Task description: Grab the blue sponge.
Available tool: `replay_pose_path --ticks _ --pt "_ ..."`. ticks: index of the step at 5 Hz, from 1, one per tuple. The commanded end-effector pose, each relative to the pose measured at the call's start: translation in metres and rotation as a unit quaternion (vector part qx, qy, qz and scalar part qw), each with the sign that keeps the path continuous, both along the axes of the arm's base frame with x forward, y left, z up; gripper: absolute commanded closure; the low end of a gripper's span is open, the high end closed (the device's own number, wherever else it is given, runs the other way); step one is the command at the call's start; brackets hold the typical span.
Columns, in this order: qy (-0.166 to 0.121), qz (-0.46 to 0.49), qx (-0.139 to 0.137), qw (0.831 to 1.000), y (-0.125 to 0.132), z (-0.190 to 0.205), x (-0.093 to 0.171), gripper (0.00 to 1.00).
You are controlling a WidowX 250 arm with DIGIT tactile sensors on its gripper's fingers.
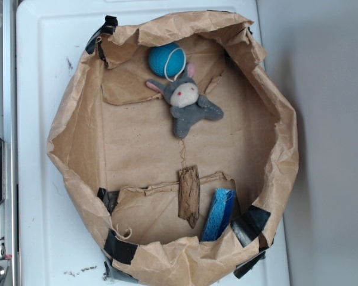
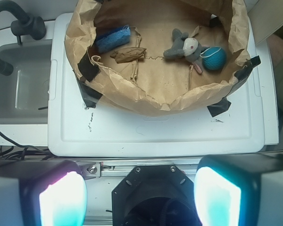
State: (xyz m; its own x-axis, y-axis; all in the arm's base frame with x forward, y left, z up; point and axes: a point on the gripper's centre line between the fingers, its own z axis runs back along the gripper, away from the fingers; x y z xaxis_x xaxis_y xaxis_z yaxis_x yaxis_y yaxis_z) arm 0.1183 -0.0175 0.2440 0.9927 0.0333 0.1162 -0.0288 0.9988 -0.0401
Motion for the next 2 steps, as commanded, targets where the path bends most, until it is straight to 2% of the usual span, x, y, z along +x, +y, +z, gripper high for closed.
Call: replay_pose_path --ticks 1,2 --pt "0.0 0.0 0.0 1.0 0.0 0.0 0.0 0.0" --pt "0.027 0.077 0.002 0.997 0.005 -0.002 0.029 0.0"
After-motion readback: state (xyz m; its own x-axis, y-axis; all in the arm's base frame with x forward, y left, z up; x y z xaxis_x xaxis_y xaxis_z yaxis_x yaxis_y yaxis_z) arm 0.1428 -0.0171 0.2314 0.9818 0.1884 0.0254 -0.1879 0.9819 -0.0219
